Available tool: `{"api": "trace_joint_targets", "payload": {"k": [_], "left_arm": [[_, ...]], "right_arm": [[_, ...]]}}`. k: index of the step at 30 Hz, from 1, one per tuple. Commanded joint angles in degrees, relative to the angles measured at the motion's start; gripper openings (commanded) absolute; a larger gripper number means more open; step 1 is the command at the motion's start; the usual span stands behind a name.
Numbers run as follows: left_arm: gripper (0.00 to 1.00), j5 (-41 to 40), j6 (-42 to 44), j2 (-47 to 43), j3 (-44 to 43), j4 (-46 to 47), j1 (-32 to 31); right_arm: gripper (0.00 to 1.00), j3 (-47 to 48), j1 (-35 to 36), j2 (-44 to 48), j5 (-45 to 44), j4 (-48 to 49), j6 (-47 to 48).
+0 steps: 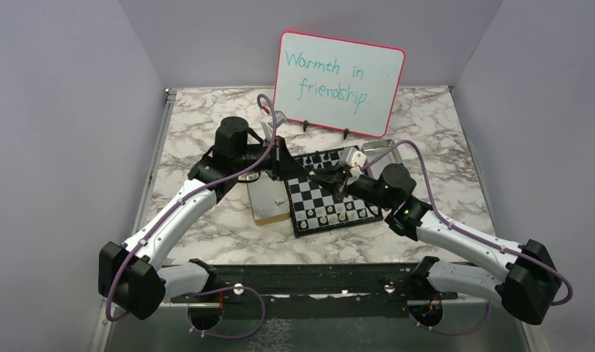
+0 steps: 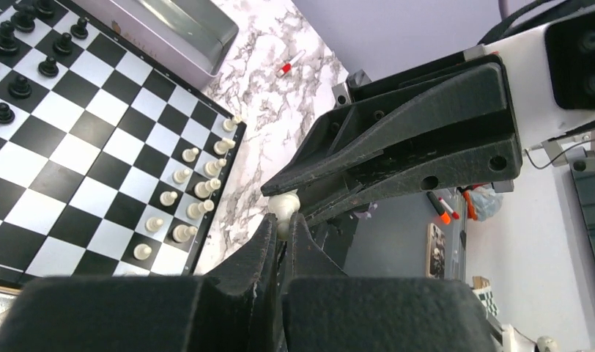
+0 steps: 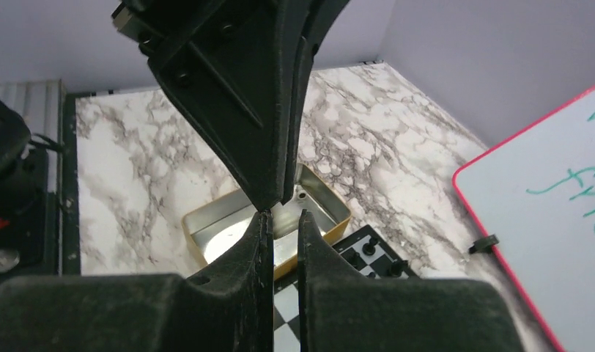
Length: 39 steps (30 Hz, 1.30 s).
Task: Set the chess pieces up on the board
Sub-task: Place the chess piece on the chessboard.
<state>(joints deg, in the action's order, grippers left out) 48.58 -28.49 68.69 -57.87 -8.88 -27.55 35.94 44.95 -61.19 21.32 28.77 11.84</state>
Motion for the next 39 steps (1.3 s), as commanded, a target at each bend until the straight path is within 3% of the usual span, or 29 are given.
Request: {"api": "trace_joint_targets", "payload": {"k": [1,11,14,19,26,31,39], "left_arm": [[0.02,-4.29,-2.25,-1.11,0.83,5.63,0.66],[0.0,-11.11,-1.32,-2.09,0.8,6.01,0.61],[0.0,-13.57,0.45,-1.85,0.2,3.74,0.42],[0.0,-18.1,5.39,-0.64,-2.13,-1.03,-1.2],[0.0,-27.54,11.54,6.15,-9.22,-9.77,-5.86],[0.0,-32.54,12.3,14.23,-15.78,-15.3,-9.17],[0.0,-40.87,10.65,24.48,-24.18,-18.97,-16.88]], "right_arm": [[0.01,0.6,0.05,-0.27,-9.5,-1.66,-13.74],[0.02,-0.86,0.02,-1.0,-9.76,-2.42,-21.26],[0.24,-0.14,0.05,0.73,-12.96,-5.87,-23.36],[0.58,5.61,0.05,4.97,-18.16,-22.63,-27.58],[0.72,12.84,0.07,11.08,-27.21,-47.29,-33.07],[1.0,16.72,0.01,16.26,-30.27,-57.8,-33.85],[1.0,17.17,0.05,28.67,-38.13,-65.32,-32.76]]}}
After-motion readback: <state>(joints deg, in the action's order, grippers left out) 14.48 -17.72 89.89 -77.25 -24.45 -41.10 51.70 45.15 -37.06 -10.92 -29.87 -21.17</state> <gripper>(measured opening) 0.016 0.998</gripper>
